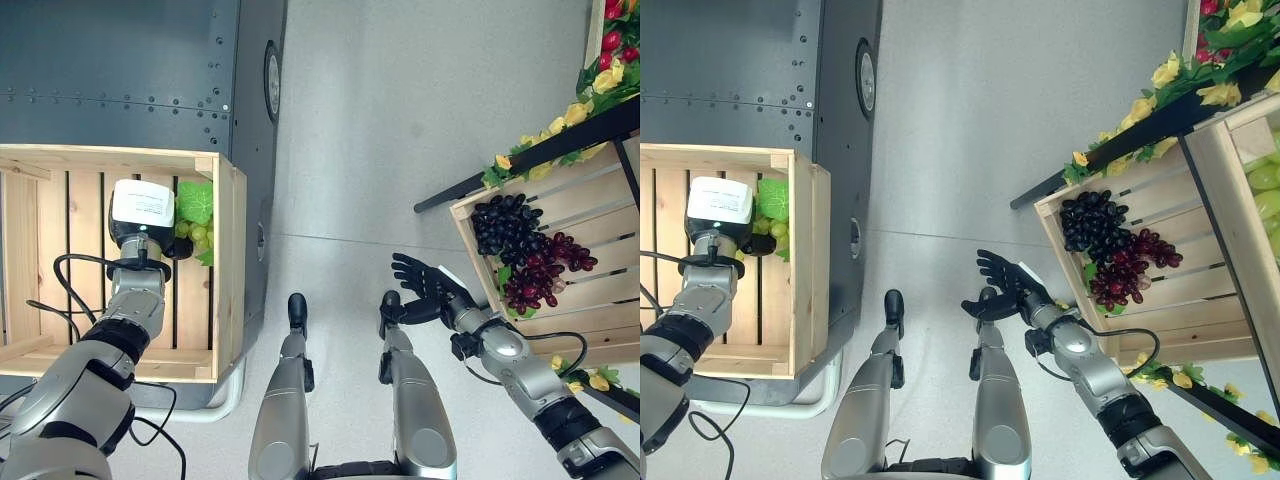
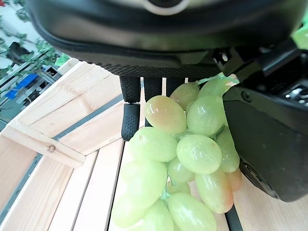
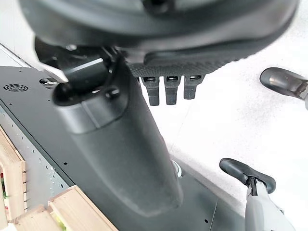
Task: Pick up the fruits from the basket on one side to the basket on the other side
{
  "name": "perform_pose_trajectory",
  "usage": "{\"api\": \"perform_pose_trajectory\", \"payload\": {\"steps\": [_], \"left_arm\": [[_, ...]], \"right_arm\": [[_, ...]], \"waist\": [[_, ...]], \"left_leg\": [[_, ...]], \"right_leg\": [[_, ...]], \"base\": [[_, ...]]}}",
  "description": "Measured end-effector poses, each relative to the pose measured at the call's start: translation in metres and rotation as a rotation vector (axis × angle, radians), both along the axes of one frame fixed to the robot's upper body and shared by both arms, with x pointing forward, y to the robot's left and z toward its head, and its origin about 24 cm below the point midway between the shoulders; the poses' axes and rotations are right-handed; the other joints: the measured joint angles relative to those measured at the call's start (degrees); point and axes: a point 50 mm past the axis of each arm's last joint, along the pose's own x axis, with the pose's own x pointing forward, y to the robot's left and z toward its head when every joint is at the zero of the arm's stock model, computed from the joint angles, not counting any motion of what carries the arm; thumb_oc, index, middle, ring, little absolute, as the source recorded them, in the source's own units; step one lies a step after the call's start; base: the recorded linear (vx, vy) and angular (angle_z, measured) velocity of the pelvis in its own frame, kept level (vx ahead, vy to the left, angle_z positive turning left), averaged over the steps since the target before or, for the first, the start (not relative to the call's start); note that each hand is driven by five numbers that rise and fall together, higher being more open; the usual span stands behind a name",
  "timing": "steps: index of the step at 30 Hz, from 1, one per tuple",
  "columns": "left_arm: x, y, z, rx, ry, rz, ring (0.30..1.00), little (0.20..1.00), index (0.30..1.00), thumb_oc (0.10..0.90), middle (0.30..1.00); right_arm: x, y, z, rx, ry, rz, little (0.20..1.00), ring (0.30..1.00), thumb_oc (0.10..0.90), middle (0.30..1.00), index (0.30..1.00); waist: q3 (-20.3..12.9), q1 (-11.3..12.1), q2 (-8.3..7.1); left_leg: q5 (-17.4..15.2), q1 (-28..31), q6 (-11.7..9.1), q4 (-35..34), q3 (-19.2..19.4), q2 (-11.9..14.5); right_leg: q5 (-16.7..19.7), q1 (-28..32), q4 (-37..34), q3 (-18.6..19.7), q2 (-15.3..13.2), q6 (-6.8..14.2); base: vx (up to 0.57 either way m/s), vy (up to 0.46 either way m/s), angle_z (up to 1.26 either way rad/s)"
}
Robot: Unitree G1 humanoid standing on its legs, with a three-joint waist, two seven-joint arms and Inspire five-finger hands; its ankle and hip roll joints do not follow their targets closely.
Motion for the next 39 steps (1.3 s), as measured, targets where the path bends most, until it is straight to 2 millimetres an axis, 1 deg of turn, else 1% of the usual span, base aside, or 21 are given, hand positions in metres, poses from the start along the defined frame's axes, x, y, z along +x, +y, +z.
{"api": "perform_pose_trajectory", "payload": {"steps": [4, 6, 9, 12, 13, 15, 17, 18, 19, 20, 22, 23, 24, 26, 27, 31, 34, 37, 39], "left_arm": [[-0.009, 0.004, -0.006, -0.041, -0.058, -0.024, 0.3, 0.3, 0.3, 0.4, 0.3], [-0.015, 0.008, -0.009, -0.055, -0.085, -0.032, 0.3, 0.3, 0.3, 0.4, 0.3], [-0.026, 0.009, -0.011, -0.068, -0.114, -0.065, 0.3, 0.3, 0.3, 0.4, 0.3], [-0.038, 0.015, -0.006, -0.037, -0.134, -0.094, 0.3, 0.3, 0.3, 0.4, 0.3], [-0.042, 0.017, -0.004, -0.014, -0.131, -0.103, 0.3, 0.3, 0.3, 0.4, 0.3], [-0.05, 0.021, 0.0, 0.006, -0.135, -0.116, 0.3, 0.3, 0.3, 0.4, 0.3], [-0.061, 0.022, 0.003, 0.016, -0.137, -0.14, 0.3, 0.3, 0.3, 0.4, 0.3], [-0.063, 0.021, 0.007, 0.022, -0.144, -0.158, 0.3, 0.3, 0.3, 0.4, 0.3], [-0.063, 0.021, 0.01, 0.029, -0.152, -0.169, 0.3, 0.3, 0.3, 0.4, 0.3], [-0.064, 0.021, 0.02, 0.053, -0.17, -0.183, 0.3, 0.3, 0.3, 0.4, 0.3], [-0.063, 0.021, 0.032, 0.086, -0.176, -0.202, 0.3, 0.3, 0.3, 0.4, 0.3], [-0.063, 0.019, 0.035, 0.096, -0.179, -0.209, 0.3, 0.3, 0.3, 0.4, 0.3], [-0.062, 0.015, 0.041, 0.121, -0.175, -0.234, 0.3, 0.3, 0.3, 0.4, 0.3], [-0.061, 0.007, 0.051, 0.169, -0.154, -0.28, 0.3, 0.3, 0.3, 0.4, 0.3], [-0.061, 0.001, 0.054, 0.195, -0.139, -0.31, 0.3, 0.3, 0.3, 0.4, 0.3], [-0.06, -0.018, 0.057, 0.234, -0.081, -0.405, 0.3, 0.3, 0.3, 0.4, 0.3], [-0.063, -0.029, 0.056, 0.259, -0.05, -0.469, 0.3, 0.3, 0.3, 0.4, 0.3], [-0.062, -0.032, 0.056, 0.278, -0.03, -0.496, 0.3, 0.3, 0.3, 0.4, 0.3], [-0.058, -0.039, 0.058, 0.3, -0.013, -0.526, 0.3, 0.3, 0.3, 0.4, 0.3]], "right_arm": [[-0.002, -0.001, -0.002, 0.001, 0.007, -0.002, 0.9, 0.9, 0.8, 0.9, 0.9], [-0.005, -0.002, -0.005, 0.003, 0.016, -0.009, 0.9, 0.9, 0.8, 0.9, 0.9], [-0.015, -0.007, -0.013, 0.011, 0.046, -0.029, 0.9, 0.9, 0.8, 0.9, 0.9], [-0.024, -0.01, -0.014, 0.033, 0.044, -0.038, 0.9, 0.9, 0.8, 0.9, 0.9], [-0.028, -0.011, -0.016, 0.038, 0.052, -0.04, 0.9, 0.9, 0.8, 0.9, 0.9], [-0.029, -0.01, -0.013, 0.049, 0.04, -0.032, 0.9, 0.9, 0.8, 0.9, 0.9], [-0.034, -0.009, -0.011, 0.067, 0.03, -0.035, 0.9, 0.9, 0.8, 0.9, 0.9], [-0.035, -0.01, -0.008, 0.076, 0.014, -0.036, 0.9, 0.9, 0.8, 0.9, 0.9], [-0.034, -0.01, -0.004, 0.081, -0.001, -0.037, 0.9, 0.9, 0.8, 0.9, 0.9], [-0.03, -0.009, 0.006, 0.089, -0.041, -0.032, 0.9, 0.9, 0.8, 0.9, 0.9], [-0.023, -0.006, 0.017, 0.095, -0.082, -0.021, 0.9, 0.9, 0.8, 0.9, 0.9], [-0.021, -0.006, 0.021, 0.098, -0.097, -0.02, 0.9, 0.9, 0.8, 0.9, 0.9], [-0.019, -0.005, 0.028, 0.103, -0.124, -0.016, 0.9, 0.9, 0.8, 0.9, 0.9], [-0.017, -0.002, 0.041, 0.109, -0.165, -0.001, 0.9, 0.9, 0.8, 0.9, 0.9], [-0.016, 0.0, 0.047, 0.113, -0.186, 0.012, 0.9, 0.9, 0.8, 0.9, 0.9], [-0.016, 0.002, 0.053, 0.095, -0.19, 0.032, 0.9, 0.9, 0.8, 0.9, 0.9], [-0.018, 0.005, 0.058, 0.093, -0.2, 0.052, 0.9, 0.9, 0.8, 0.9, 0.9], [-0.016, 0.01, 0.066, 0.08, -0.212, 0.087, 0.9, 0.9, 0.8, 0.9, 0.9], [-0.01, 0.017, 0.073, 0.107, -0.218, 0.093, 0.9, 0.9, 0.8, 0.9, 0.9]], "waist": [[0.0, 0.23, 0.0], [-0.01, 0.71, 0.02], [-0.02, 1.88, 0.07], [-0.06, 2.14, 0.23], [-0.1, 2.68, 0.28], [-0.12, 3.53, 0.54], [-0.3, 4.01, 1.2], [-0.59, 4.6, 1.56], [-0.75, 4.93, 1.8], [-0.96, 5.76, 2.38], [-1.3, 6.15, 2.89], [-1.33, 6.39, 3.07], [-1.53, 6.38, 3.46], [-1.75, 6.77, 3.56], [-2.51, 7.08, 3.9], [-6.25, 8.27, 5.24], [-9.48, 8.21, 5.91], [-11.02, 8.14, 6.31], [-11.49, 8.12, 6.43]], "left_leg": [[0.08, 2.68, 0.05, -0.54, -0.01, 0.02], [0.3, 4.64, -0.08, -1.19, -0.09, 0.08], [1.04, 8.15, -0.24, -3.3, -0.42, 0.26], [1.69, 10.12, -0.5, -5.33, -1.82, 0.23], [1.79, 10.73, -0.37, -5.52, -1.86, 0.21], [1.88, 12.2, -0.32, -6.71, -1.93, 0.14], [2.22, 15.54, -0.17, -8.63, -2.9, -0.1], [2.21, 16.81, -0.18, -9.11, -3.26, -0.08], [2.19, 17.14, -0.19, -9.3, -3.35, 0.02], [2.2, 17.26, -0.19, -9.36, -3.64, -0.04], [2.2, 18.27, -0.19, -9.37, -4.11, -0.09], [2.2, 18.64, -0.19, -9.37, -4.54, -0.03], [2.2, 19.42, -0.19, -9.37, -4.87, 0.08], [2.06, 20.45, -0.34, -9.4, -4.91, -0.03], [1.76, 20.47, -0.67, -9.42, -4.99, 0.02], [1.59, 20.63, -0.59, -9.46, -5.05, 0.31], [1.55, 20.34, -0.53, -9.46, -5.13, 0.08], [1.78, 20.36, -0.31, -9.45, -5.32, -0.03], [1.93, 20.44, -0.51, -9.45, -6.01, 0.04]], "right_leg": [[-0.14, 2.47, -0.1, -0.25, -0.01, -0.11], [-0.21, 4.44, -0.57, -0.45, 0.05, -0.17], [-0.17, 7.9, -2.22, -0.99, 0.29, -0.14], [0.04, 10.52, -3.96, -2.24, 0.36, 0.08], [0.08, 11.26, -4.38, -2.33, 0.34, 0.11], [0.25, 12.83, -5.49, -2.58, 0.25, 0.2], [0.52, 17.22, -8.3, -3.84, 0.25, 0.47], [0.52, 18.83, -9.17, -3.87, 0.26, 0.53], [0.4, 19.15, -9.17, -3.82, 0.27, 0.5], [0.24, 19.56, -9.15, -3.85, 0.33, 0.53], [0.14, 20.75, -9.16, -4.02, 0.46, 0.46], [0.06, 21.43, -9.17, -4.23, 0.42, 0.42], [-0.14, 22.6, -9.18, -4.99, 0.42, 0.41], [-0.88, 23.88, -9.2, -5.03, 0.33, 0.64], [-0.91, 24.03, -9.19, -5.02, 0.47, 0.6], [-0.94, 24.3, -9.19, -4.95, 0.29, 0.53], [-1.07, 24.14, -9.2, -5.07, 0.44, 0.58], [-1.12, 24.27, -9.2, -5.22, 0.48, 0.6], [-1.19, 24.75, -9.21, -5.23, 0.6, 0.55]], "base": [[-0.01, -0.061, 0.01], [0.03, -0.088, 0.01], [0.04, -0.109, 0.06], [0.05, -0.097, 0.2], [0.08, -0.12, 0.1], [0.12, -0.128, 0.07], [0.1, -0.121, 0.24], [0.09, -0.115, 0.22], [0.11, -0.122, 0.19], [0.09, -0.096, 0.12], [0.12, -0.107, 0.14], [0.15, -0.13, 0.25], [0.11, -0.113, 0.24], [0.1, -0.099, 0.15], [0.1, -0.094, 0.06], [0.08, -0.095, 0.01], [0.05, -0.079, 0.04], [0.05, -0.088, 0.04], [0.04, -0.074, 0.13]]}}
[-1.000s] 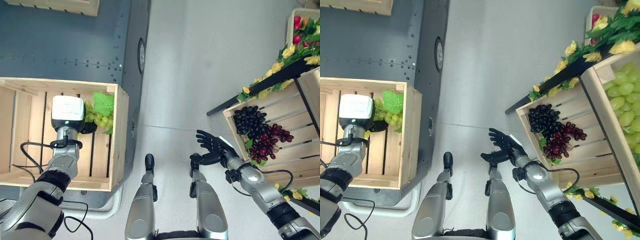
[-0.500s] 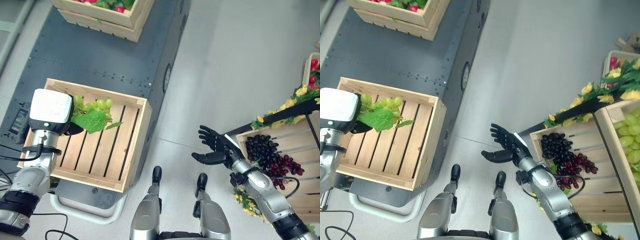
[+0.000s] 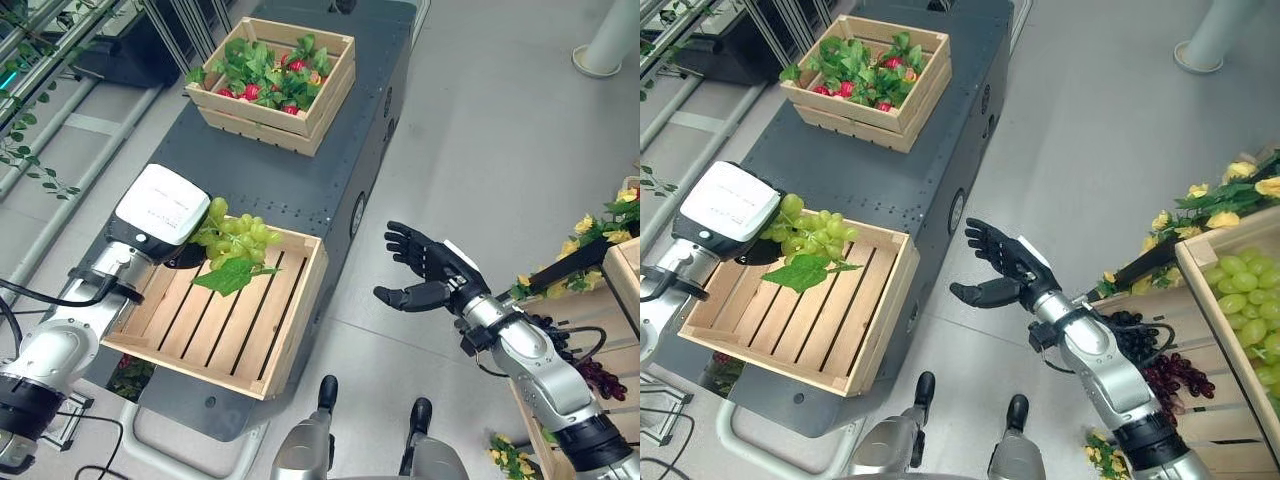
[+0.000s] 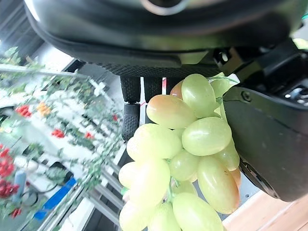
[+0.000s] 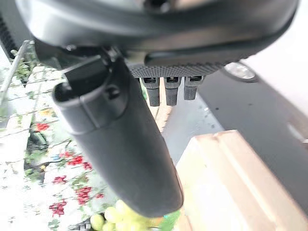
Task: Pick up the fruits from the basket on one side to the basket on the other side
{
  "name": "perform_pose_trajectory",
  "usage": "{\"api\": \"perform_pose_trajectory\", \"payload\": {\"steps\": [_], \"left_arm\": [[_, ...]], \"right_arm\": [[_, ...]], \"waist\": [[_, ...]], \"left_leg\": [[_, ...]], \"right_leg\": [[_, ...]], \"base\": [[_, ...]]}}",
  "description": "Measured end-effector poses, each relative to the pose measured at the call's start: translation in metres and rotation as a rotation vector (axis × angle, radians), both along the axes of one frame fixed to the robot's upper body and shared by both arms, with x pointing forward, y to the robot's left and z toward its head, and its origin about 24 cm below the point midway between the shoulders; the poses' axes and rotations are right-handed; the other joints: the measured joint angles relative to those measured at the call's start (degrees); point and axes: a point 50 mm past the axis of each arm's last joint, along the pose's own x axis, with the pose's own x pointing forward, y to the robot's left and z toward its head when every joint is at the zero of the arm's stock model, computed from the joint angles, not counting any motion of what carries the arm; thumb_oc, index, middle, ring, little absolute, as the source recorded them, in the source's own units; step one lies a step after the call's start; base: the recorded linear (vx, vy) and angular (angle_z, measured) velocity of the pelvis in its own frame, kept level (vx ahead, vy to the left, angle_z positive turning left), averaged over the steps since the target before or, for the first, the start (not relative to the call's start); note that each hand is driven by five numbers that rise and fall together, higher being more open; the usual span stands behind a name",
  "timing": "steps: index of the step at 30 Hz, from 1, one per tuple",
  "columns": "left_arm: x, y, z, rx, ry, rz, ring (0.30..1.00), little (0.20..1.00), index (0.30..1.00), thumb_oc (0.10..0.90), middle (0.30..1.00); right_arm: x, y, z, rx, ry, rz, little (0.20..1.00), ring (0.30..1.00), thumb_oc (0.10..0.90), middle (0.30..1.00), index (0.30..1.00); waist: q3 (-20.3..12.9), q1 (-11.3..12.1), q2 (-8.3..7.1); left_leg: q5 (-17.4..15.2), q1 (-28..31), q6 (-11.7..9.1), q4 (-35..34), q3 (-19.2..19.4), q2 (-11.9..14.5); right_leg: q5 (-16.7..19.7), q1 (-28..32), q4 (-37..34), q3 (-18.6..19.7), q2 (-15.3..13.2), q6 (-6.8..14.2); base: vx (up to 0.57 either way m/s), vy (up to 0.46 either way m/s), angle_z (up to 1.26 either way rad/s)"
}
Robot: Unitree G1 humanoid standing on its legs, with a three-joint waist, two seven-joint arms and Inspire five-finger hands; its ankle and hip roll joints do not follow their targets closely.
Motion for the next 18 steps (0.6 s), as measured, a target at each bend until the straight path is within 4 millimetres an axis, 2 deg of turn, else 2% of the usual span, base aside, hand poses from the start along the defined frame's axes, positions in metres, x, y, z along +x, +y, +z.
{"api": "perform_pose_trajectory", "payload": {"steps": [8, 18], "left_arm": [[0.007, -0.04, 0.012, 0.072, 0.036, -0.155, 0.3, 0.3, 0.3, 0.4, 0.3], [0.012, -0.063, 0.033, 0.103, -0.006, -0.222, 0.3, 0.3, 0.3, 0.4, 0.3]], "right_arm": [[0.008, 0.033, 0.011, 0.053, -0.015, 0.061, 0.9, 0.9, 0.8, 0.9, 0.9], [0.004, 0.06, 0.005, 0.214, 0.113, 0.084, 0.9, 0.9, 0.8, 0.9, 0.9]], "waist": [[-0.71, 1.29, 0.06], [-1.72, 1.14, 0.13]], "left_leg": [[-0.03, 0.14, -0.43, 0.0, -0.37, 0.05], [0.16, 0.12, -0.18, 0.0, -0.35, -0.12]], "right_leg": [[-0.13, 0.62, 0.0, 0.0, -0.18, 0.05], [-0.27, 0.66, 0.0, 0.04, -0.4, 0.17]], "base": [[0.03, -0.052, 0.06], [0.01, -0.022, 0.01]]}}
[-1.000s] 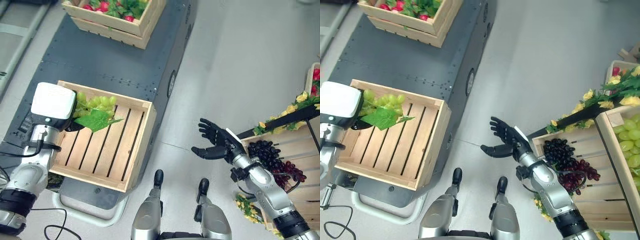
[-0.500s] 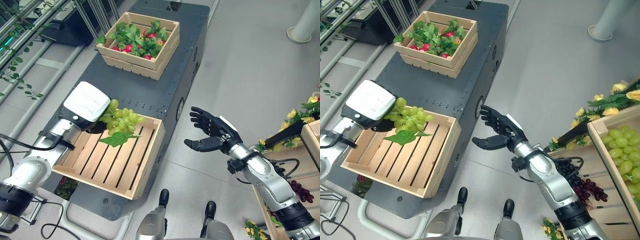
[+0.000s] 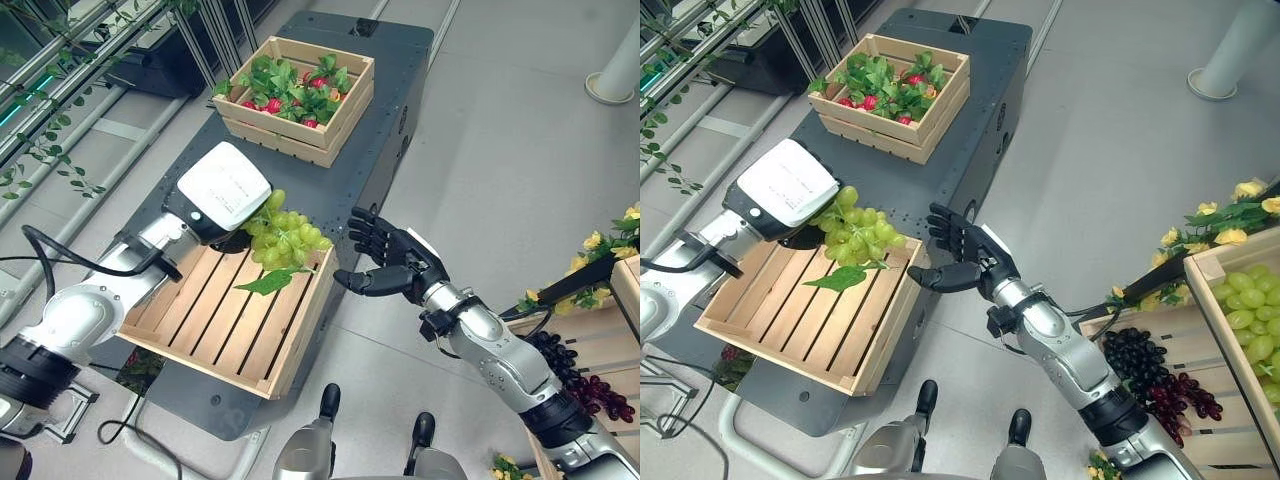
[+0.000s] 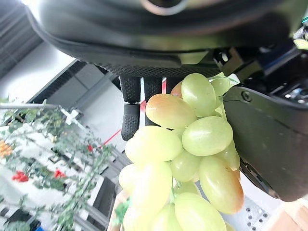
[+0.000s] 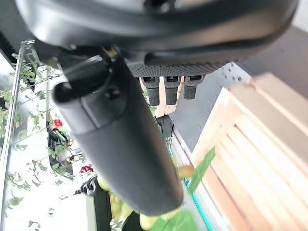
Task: Pick up the fruits from the basket on one side to the basket on the other side
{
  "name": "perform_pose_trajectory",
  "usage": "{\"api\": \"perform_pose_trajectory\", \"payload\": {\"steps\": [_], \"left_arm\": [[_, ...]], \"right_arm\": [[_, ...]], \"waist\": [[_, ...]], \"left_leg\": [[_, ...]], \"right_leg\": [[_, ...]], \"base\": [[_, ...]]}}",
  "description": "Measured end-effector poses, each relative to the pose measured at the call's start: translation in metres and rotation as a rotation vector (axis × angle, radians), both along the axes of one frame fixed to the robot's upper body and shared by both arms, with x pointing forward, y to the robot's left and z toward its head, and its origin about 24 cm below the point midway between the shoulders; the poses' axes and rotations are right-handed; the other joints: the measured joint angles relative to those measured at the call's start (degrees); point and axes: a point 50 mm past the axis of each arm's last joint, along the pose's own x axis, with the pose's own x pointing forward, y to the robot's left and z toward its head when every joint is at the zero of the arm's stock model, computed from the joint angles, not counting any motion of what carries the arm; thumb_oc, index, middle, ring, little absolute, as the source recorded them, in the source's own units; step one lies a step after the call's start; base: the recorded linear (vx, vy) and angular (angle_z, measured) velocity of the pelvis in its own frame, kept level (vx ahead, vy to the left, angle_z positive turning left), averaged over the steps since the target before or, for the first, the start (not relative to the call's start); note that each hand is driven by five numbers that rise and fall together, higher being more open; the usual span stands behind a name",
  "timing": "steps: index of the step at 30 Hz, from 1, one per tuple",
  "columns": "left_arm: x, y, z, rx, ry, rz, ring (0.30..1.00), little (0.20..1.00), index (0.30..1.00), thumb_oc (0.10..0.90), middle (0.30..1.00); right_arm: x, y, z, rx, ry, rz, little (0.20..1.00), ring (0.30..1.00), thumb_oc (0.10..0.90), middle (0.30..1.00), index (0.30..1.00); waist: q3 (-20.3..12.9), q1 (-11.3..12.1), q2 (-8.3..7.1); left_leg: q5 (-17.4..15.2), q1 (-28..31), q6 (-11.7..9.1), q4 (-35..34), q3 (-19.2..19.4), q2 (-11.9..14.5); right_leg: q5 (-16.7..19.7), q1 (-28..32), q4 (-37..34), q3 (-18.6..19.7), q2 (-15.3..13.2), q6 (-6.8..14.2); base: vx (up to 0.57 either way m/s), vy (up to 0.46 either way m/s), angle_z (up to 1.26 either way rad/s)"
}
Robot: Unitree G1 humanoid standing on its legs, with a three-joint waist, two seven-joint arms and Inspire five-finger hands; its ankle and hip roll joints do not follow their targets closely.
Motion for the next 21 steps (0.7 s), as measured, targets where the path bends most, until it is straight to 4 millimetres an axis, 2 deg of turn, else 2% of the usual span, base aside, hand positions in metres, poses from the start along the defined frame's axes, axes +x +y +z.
{"api": "perform_pose_trajectory", "payload": {"steps": [9, 21], "left_arm": [[-0.001, -0.019, 0.003, 0.026, 0.008, -0.06, 0.3, 0.3, 0.3, 0.4, 0.3], [0.0, -0.02, 0.004, 0.031, 0.019, -0.045, 0.3, 0.3, 0.3, 0.4, 0.3]], "right_arm": [[-0.004, 0.016, -0.003, 0.044, 0.033, 0.037, 0.9, 0.9, 0.8, 0.9, 0.9], [-0.003, 0.029, 0.007, 0.184, 0.048, 0.066, 0.9, 0.9, 0.8, 0.9, 0.9]], "waist": [[-0.17, -0.28, 0.08], [-0.35, -0.63, 0.36]], "left_leg": [[-0.06, 0.02, -0.08, 0.0, 0.03, -0.02], [-0.01, 0.0, -0.01, 0.0, 0.03, -0.04]], "right_leg": [[0.0, 0.01, 0.0, 0.05, -0.01, -0.01], [0.0, 0.01, 0.0, 0.06, -0.02, -0.01]], "base": [[0.0, 0.0, 0.0], [0.0, 0.0, 0.0]]}}
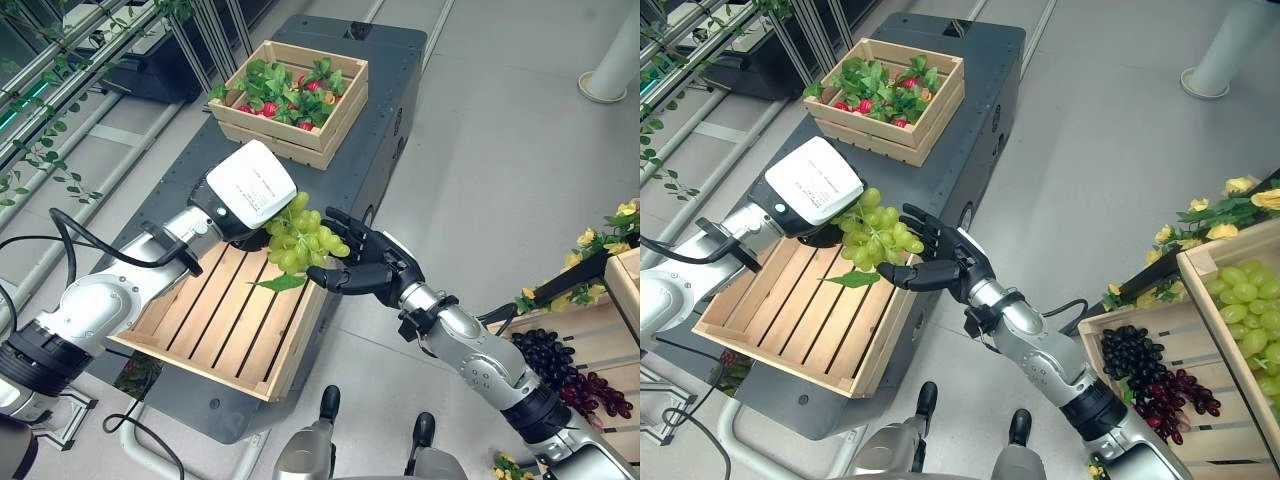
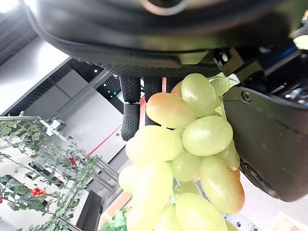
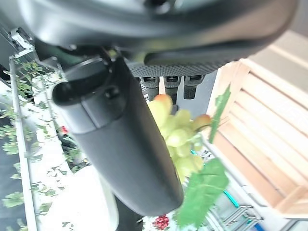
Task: Pick up the fruits from the basket on one side to the basket on the other side
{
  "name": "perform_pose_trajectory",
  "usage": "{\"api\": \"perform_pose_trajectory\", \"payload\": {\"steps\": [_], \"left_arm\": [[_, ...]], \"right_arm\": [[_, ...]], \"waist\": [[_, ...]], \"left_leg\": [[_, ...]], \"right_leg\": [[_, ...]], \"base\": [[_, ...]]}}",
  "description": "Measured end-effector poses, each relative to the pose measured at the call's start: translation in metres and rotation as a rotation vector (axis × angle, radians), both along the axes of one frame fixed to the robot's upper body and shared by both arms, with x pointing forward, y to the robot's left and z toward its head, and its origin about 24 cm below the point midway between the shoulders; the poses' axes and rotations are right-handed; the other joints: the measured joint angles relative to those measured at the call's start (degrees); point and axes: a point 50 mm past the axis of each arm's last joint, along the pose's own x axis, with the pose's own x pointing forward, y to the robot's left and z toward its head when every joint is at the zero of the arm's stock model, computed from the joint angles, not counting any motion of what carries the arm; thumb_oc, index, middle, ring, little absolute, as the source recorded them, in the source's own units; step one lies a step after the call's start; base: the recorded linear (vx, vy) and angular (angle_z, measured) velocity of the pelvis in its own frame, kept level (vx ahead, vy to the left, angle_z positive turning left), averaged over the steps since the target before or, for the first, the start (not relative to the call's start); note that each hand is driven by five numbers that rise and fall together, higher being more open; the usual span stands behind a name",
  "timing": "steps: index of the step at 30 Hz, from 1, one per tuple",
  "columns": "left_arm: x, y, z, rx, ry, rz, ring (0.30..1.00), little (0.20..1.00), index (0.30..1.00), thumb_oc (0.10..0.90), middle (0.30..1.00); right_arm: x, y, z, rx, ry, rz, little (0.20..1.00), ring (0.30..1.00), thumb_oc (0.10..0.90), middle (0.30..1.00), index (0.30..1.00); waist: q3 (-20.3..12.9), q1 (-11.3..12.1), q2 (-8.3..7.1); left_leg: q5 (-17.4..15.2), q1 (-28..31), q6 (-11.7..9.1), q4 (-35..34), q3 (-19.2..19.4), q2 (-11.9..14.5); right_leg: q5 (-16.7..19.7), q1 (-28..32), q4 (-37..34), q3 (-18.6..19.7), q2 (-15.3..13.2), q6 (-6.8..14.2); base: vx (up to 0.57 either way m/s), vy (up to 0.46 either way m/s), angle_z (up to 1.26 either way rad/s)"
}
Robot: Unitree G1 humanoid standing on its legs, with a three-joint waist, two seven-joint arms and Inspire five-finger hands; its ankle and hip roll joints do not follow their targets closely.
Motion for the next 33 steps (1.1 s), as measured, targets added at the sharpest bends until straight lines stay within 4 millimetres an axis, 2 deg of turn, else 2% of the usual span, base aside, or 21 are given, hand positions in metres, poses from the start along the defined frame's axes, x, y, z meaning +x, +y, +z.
{"api": "perform_pose_trajectory", "payload": {"steps": [8, 13, 25, 33], "left_arm": [[0.001, -0.009, -0.013, -0.017, 0.042, -0.03, 0.3, 0.3, 0.3, 0.4, 0.3], [0.001, -0.011, -0.014, -0.029, 0.045, -0.036, 0.3, 0.3, 0.3, 0.4, 0.3], [0.001, -0.021, -0.017, -0.055, 0.05, -0.071, 0.3, 0.3, 0.3, 0.4, 0.3], [-0.005, -0.032, -0.016, -0.047, 0.057, -0.111, 0.3, 0.3, 0.3, 0.4, 0.3]], "right_arm": [[-0.001, 0.005, 0.006, 0.072, -0.025, -0.012, 0.9, 0.9, 0.8, 0.9, 0.9], [-0.001, 0.005, 0.005, 0.092, -0.007, -0.007, 0.9, 0.9, 0.8, 0.9, 0.9], [0.0, 0.0, 0.004, 0.039, -0.032, -0.023, 0.9, 0.9, 0.8, 0.9, 0.9], [0.0, -0.004, -0.001, -0.049, -0.026, -0.022, 0.9, 0.9, 0.8, 0.9, 0.9]], "waist": [[-1.88, 0.14, 1.28], [-2.44, -0.14, 1.35], [-2.83, -0.28, 1.2], [-3.53, -0.3, 0.39]], "left_leg": [[-0.25, -0.05, -0.15, -0.01, 0.0, 0.06], [-0.28, -0.02, -0.11, -0.01, 0.05, 0.15], [-0.3, -0.03, -0.08, -0.01, 0.06, 0.15], [-0.32, 0.0, -0.06, -0.01, 0.11, 0.18]], "right_leg": [[-0.04, -0.02, 0.0, 0.01, -0.02, 0.01], [-0.06, -0.02, 0.0, 0.08, 0.01, -0.01], [-0.07, -0.03, 0.0, 0.09, 0.2, -0.01], [-0.07, -0.03, 0.0, 0.16, 0.23, -0.02]], "base": [[0.0, 0.0, 0.0], [0.0, 0.0, 0.0], [0.0, 0.0, 0.0], [0.0, 0.0, 0.0]]}}
